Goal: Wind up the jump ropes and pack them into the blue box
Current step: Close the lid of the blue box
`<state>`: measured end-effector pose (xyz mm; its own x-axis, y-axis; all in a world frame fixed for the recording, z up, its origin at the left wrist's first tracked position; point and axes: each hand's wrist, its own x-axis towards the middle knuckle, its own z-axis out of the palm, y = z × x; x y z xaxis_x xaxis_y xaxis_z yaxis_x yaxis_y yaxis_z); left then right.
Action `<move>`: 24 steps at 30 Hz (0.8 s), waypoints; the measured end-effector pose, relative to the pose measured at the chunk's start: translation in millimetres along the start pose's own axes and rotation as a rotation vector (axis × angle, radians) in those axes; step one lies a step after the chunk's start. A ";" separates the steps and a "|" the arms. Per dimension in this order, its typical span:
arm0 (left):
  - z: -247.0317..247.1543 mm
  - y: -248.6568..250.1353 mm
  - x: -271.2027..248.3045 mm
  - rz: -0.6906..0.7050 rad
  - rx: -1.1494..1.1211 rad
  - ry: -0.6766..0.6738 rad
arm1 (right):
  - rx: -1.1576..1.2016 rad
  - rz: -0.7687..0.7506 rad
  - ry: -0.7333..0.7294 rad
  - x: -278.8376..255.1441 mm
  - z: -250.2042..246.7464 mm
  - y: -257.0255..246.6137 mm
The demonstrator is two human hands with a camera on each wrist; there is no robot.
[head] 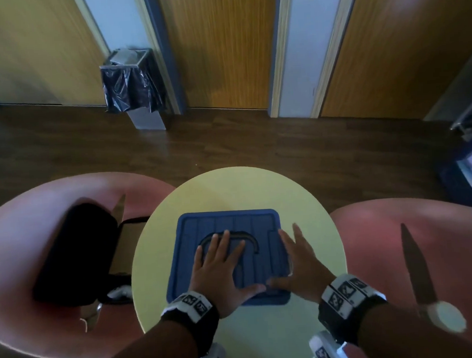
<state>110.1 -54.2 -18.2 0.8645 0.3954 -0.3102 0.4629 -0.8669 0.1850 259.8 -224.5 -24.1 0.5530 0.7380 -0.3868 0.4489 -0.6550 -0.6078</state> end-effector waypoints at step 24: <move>5.3 -0.7 2.4 -0.014 0.003 0.017 | 0.513 0.278 0.058 12.0 -2.6 -9.6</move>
<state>110.9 -54.3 -24.0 0.8613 0.4124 -0.2967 0.4742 -0.8623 0.1779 264.0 -209.8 -21.1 0.6454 0.5303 -0.5497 -0.1075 -0.6494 -0.7528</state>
